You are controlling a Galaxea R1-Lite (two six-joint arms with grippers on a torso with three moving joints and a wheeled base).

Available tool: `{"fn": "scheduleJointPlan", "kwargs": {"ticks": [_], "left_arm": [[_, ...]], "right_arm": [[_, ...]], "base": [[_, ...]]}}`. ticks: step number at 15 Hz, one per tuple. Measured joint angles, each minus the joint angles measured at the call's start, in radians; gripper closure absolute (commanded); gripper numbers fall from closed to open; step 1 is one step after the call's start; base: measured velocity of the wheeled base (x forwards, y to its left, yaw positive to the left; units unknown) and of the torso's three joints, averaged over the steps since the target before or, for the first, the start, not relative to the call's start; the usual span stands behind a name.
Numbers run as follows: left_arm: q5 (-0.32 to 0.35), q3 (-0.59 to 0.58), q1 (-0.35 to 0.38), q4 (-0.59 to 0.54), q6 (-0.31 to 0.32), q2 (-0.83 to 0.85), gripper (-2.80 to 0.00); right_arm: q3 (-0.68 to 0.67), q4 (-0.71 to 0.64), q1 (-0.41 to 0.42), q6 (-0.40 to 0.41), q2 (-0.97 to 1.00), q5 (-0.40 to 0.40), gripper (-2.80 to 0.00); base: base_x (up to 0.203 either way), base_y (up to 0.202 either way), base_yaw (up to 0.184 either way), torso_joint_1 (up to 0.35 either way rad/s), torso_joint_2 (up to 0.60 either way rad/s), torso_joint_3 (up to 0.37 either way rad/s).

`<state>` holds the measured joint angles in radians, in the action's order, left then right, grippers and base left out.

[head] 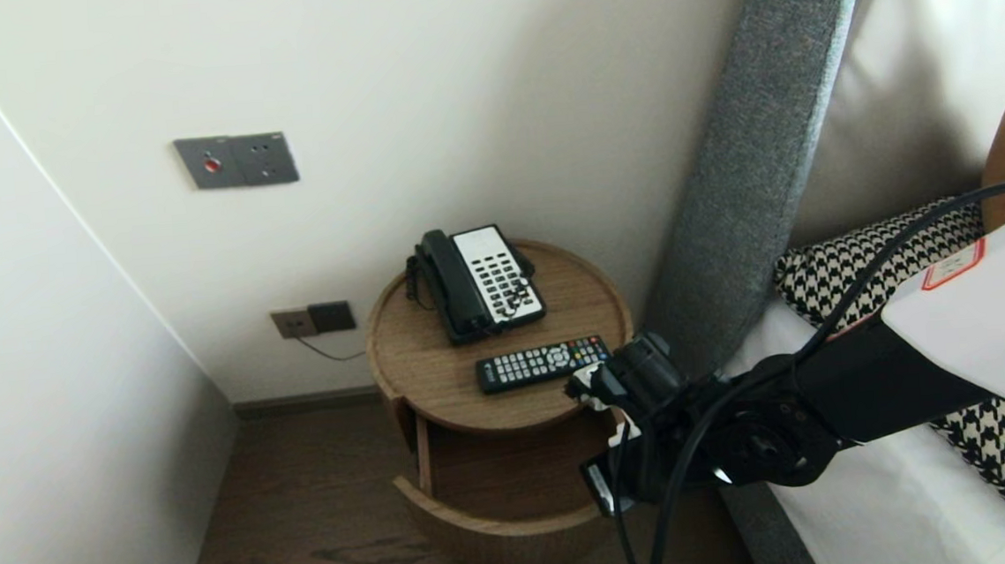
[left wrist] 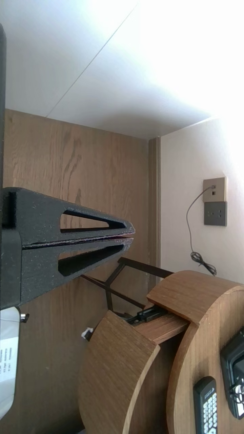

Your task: Open the nightstand drawer

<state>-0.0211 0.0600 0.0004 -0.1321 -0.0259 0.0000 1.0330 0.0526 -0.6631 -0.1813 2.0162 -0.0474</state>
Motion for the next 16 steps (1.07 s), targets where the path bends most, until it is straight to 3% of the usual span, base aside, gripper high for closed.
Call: {"fn": "scheduleJointPlan", "kwargs": {"ticks": [16], "left_arm": [[0.0, 0.0, 0.0, 0.001, 0.0, 0.0, 0.0]], "right_arm": [[-0.176, 0.063, -0.072, -0.015, -0.065, -0.003, 0.0]], "base": [[0.0, 0.0, 0.0, 0.0, 0.0, 0.0]]}}
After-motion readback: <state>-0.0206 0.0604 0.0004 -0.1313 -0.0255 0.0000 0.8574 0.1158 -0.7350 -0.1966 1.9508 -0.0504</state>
